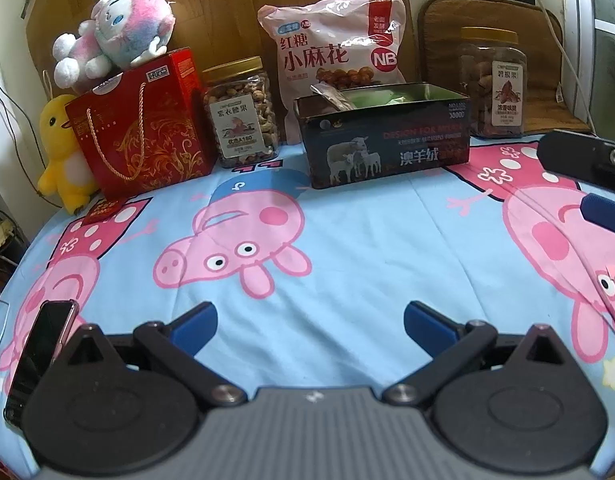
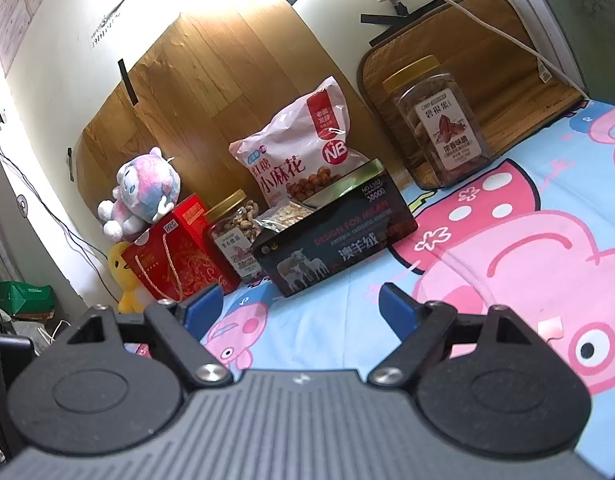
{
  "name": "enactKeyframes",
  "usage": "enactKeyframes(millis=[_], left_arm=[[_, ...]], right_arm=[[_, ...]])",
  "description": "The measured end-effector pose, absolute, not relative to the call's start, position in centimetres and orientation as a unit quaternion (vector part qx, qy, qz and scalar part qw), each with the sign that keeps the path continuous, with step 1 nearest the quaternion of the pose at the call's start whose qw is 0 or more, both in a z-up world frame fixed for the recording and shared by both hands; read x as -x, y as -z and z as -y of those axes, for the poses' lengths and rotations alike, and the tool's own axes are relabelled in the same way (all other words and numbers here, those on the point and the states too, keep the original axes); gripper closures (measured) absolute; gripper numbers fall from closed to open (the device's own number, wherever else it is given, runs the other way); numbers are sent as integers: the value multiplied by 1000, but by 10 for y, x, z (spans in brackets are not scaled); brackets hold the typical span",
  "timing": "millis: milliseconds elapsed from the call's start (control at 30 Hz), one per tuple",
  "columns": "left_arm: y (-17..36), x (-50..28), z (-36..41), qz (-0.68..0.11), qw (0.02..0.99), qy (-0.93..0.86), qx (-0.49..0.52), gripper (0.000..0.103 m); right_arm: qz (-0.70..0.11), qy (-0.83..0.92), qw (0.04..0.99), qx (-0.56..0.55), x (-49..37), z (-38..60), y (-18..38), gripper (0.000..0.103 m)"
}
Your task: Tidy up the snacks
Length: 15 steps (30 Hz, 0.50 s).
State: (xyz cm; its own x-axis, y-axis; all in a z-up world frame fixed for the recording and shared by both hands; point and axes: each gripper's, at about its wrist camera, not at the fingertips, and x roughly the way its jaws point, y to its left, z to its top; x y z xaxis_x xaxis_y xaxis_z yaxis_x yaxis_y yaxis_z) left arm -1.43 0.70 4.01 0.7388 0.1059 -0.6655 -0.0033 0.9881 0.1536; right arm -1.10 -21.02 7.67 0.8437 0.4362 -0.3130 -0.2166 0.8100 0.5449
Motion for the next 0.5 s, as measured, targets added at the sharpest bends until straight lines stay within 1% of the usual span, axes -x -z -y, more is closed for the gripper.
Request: enactKeyframes(millis=[500], left_arm=[[-40,15,-5,-363,928,-27,-75,0]], right_arm=[[-218,-176,926,-253,11,212,-76,16]])
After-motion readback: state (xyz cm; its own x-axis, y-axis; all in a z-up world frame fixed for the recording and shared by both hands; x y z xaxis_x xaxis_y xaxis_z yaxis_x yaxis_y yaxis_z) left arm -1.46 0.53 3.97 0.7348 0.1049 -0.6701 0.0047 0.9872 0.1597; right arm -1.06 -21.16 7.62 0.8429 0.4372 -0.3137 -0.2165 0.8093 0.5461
